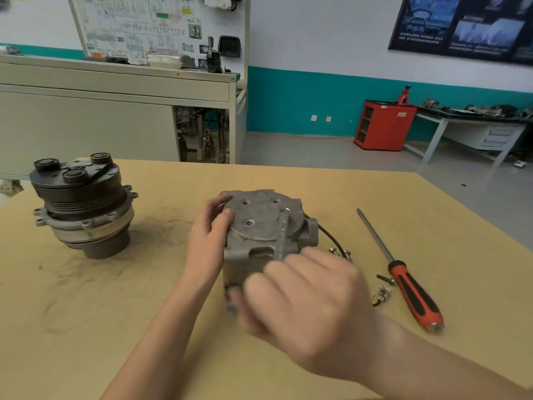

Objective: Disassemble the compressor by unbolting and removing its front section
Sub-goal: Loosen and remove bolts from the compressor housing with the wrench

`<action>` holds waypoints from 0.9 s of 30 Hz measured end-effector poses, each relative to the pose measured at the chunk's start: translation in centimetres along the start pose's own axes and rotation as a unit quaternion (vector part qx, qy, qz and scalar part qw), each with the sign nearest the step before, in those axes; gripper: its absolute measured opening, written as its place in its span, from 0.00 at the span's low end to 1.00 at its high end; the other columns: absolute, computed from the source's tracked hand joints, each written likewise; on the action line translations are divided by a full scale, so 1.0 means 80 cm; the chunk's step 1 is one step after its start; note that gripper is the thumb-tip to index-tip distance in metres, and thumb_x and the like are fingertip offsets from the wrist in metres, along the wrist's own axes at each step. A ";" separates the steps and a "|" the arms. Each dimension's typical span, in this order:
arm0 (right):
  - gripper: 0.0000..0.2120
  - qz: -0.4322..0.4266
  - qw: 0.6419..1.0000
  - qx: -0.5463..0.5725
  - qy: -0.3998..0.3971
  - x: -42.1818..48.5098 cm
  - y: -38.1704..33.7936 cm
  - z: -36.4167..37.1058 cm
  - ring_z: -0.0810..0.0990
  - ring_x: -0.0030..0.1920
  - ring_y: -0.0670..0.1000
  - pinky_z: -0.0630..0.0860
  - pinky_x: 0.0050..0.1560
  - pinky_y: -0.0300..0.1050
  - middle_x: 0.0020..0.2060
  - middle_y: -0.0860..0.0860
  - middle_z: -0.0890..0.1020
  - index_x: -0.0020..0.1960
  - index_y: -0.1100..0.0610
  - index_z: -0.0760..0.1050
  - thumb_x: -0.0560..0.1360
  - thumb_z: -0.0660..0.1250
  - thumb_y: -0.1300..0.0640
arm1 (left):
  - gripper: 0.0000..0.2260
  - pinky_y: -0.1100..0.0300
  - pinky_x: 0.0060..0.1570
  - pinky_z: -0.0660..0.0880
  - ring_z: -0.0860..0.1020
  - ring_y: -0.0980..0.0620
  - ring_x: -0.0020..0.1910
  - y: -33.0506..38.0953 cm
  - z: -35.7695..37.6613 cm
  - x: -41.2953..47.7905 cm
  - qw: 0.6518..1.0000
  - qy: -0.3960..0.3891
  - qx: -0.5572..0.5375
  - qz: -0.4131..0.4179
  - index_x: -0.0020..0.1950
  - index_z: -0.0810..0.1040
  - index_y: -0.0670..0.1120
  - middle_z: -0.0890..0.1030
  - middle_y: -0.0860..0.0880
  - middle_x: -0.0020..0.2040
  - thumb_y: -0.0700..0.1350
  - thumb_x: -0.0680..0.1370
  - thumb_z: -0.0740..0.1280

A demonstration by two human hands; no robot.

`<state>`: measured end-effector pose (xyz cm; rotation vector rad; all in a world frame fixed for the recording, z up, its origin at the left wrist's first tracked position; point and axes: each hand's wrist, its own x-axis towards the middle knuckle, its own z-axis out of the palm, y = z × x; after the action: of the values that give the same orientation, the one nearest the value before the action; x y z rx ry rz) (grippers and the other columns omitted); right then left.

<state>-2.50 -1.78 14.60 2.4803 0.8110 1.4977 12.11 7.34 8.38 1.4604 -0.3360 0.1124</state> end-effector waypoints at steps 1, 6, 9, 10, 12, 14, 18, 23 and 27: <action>0.17 0.004 0.999 0.023 0.025 -0.013 0.008 -0.007 0.56 0.29 0.52 0.57 0.28 0.44 0.26 0.52 0.60 0.31 0.55 0.66 0.78 0.56 0.56 | 0.12 0.66 0.49 0.72 0.77 0.63 0.51 -0.001 -0.001 -0.001 1.000 -0.007 -0.007 -0.005 0.58 0.77 0.54 0.80 0.52 0.57 0.48 0.76 0.63; 0.14 0.238 0.944 0.216 0.070 -0.083 0.058 -0.027 0.66 0.26 0.47 0.62 0.28 0.36 0.26 0.47 0.70 0.34 0.53 0.73 0.78 0.59 0.55 | 0.13 0.57 0.52 0.74 0.78 0.52 0.57 0.000 -0.001 -0.005 1.000 -0.012 -0.016 -0.016 0.59 0.77 0.56 0.79 0.53 0.56 0.50 0.76 0.61; 0.08 0.421 0.833 0.343 0.103 -0.105 0.087 -0.023 0.69 0.26 0.46 0.64 0.29 0.41 0.25 0.41 0.73 0.32 0.49 0.73 0.69 0.60 0.53 | 0.11 0.59 0.51 0.73 0.77 0.52 0.58 -0.002 -0.002 -0.003 1.000 -0.003 -0.010 -0.014 0.61 0.77 0.54 0.79 0.53 0.56 0.45 0.80 0.61; 0.08 0.450 0.802 0.376 0.113 -0.109 0.099 -0.019 0.69 0.25 0.47 0.63 0.29 0.41 0.24 0.42 0.72 0.30 0.50 0.74 0.67 0.60 0.53 | 0.11 0.59 0.50 0.73 0.78 0.52 0.57 -0.002 -0.002 -0.003 1.000 -0.001 -0.009 -0.016 0.61 0.77 0.54 0.79 0.53 0.56 0.44 0.81 0.61; 0.10 0.483 0.747 0.436 0.134 -0.108 0.118 -0.009 0.65 0.23 0.45 0.65 0.29 0.38 0.21 0.44 0.67 0.28 0.51 0.73 0.67 0.61 0.55 | 0.12 0.58 0.52 0.74 0.77 0.52 0.57 -0.001 -0.002 -0.002 1.000 0.001 -0.007 -0.018 0.60 0.77 0.54 0.79 0.52 0.56 0.43 0.81 0.60; 0.12 0.503 0.703 0.480 0.150 -0.105 0.137 0.003 0.61 0.21 0.45 0.68 0.30 0.35 0.20 0.47 0.61 0.27 0.52 0.72 0.68 0.59 0.59 | 0.11 0.56 0.55 0.75 0.77 0.52 0.57 -0.001 -0.002 -0.002 1.000 0.002 -0.004 -0.019 0.58 0.77 0.56 0.79 0.51 0.57 0.42 0.81 0.60; 0.17 0.525 0.633 0.549 0.151 -0.101 0.171 0.025 0.58 0.21 0.45 0.68 0.29 0.35 0.20 0.47 0.63 0.28 0.53 0.72 0.71 0.53 0.62 | 0.12 0.55 0.55 0.75 0.77 0.51 0.58 0.000 -0.001 -0.001 1.000 0.005 -0.009 -0.021 0.60 0.77 0.54 0.79 0.53 0.57 0.42 0.81 0.60; 0.20 0.595 0.561 0.561 0.129 -0.085 0.215 0.071 0.59 0.21 0.45 0.69 0.26 0.38 0.20 0.47 0.61 0.28 0.54 0.72 0.76 0.53 0.62 | 0.12 0.59 0.49 0.74 0.78 0.52 0.57 0.000 0.000 0.001 1.000 0.004 -0.010 -0.026 0.63 0.77 0.51 0.79 0.54 0.55 0.42 0.81 0.60; 0.11 0.634 0.544 0.546 0.062 -0.057 0.244 0.120 0.60 0.20 0.45 0.69 0.27 0.39 0.19 0.46 0.62 0.34 0.57 0.69 0.75 0.56 0.60 | 0.12 0.53 0.54 0.75 0.77 0.50 0.58 0.000 0.000 0.001 1.000 0.007 -0.009 -0.027 0.62 0.77 0.52 0.79 0.53 0.56 0.42 0.81 0.60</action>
<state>11.40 -19.07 13.62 4.5046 -0.7231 1.5636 12.20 7.30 8.40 1.4489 -0.2849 0.0769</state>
